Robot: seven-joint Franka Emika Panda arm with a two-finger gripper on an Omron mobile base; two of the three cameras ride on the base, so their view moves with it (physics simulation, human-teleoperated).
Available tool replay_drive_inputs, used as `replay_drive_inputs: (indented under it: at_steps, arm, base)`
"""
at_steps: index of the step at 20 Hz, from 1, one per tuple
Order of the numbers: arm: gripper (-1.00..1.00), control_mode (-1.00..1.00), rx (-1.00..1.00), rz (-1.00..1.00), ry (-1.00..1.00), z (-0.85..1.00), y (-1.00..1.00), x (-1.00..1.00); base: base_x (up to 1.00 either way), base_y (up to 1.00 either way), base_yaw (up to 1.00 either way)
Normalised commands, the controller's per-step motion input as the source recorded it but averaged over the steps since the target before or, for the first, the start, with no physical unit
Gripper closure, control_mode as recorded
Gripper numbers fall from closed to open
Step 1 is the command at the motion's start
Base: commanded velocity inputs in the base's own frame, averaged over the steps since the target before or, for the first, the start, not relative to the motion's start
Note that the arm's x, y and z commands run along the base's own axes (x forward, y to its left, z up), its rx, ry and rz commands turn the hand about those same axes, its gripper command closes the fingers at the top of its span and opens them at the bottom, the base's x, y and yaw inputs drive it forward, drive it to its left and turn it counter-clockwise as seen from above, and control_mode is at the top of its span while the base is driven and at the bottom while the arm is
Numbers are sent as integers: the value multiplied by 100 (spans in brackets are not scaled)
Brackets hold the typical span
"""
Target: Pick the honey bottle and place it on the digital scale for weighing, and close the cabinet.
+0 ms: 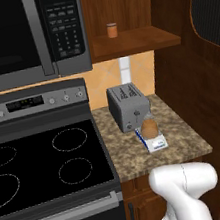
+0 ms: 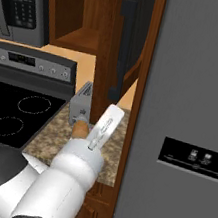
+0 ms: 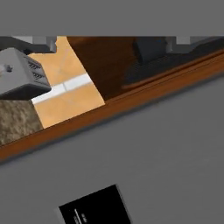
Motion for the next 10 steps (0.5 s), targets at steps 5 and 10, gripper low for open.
replay_drive_inputs:
  at_steps: [5,10]
  arm:
    - [-100,-100,9,10,-20,0,-12,49]
    - [-100,-100,12,15,-20,3,-31,24]
  base:
    - [0,0,0]
    - [0,0,0]
